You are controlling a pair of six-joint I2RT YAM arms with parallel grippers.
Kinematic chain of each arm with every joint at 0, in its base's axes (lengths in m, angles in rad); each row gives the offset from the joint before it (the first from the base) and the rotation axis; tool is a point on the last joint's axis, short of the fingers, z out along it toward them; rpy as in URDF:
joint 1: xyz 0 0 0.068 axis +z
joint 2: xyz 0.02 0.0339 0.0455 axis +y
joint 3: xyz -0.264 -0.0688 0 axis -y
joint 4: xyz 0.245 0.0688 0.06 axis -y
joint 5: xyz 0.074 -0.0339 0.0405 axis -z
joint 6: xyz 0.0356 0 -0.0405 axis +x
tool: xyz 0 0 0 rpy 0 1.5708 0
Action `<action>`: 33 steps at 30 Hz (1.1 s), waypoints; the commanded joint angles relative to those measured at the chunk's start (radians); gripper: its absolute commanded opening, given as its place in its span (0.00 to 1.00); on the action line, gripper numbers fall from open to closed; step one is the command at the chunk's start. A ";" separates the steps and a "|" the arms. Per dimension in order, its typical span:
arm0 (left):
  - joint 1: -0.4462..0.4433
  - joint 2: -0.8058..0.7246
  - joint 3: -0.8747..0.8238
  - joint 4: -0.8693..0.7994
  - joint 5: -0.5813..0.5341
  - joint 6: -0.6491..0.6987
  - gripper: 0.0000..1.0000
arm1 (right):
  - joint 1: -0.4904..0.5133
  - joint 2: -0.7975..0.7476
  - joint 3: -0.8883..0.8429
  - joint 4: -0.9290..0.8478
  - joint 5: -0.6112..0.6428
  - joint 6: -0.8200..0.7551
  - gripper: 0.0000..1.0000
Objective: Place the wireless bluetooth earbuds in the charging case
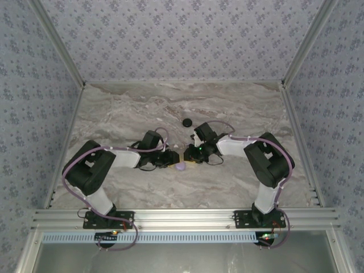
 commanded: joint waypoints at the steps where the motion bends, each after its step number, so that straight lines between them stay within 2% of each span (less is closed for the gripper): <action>1: -0.007 0.000 -0.011 -0.032 0.003 -0.002 0.29 | -0.003 -0.048 0.009 -0.045 0.026 -0.003 0.23; 8: -0.006 -0.009 -0.011 -0.031 -0.009 -0.005 0.29 | -0.016 -0.128 -0.023 -0.058 -0.013 -0.029 0.27; 17: -0.007 -0.004 -0.010 -0.029 -0.024 -0.009 0.29 | 0.002 -0.162 -0.098 -0.008 -0.094 -0.030 0.39; 33: -0.007 -0.002 -0.017 -0.022 -0.021 -0.016 0.29 | 0.031 -0.080 -0.150 0.160 -0.134 0.062 0.34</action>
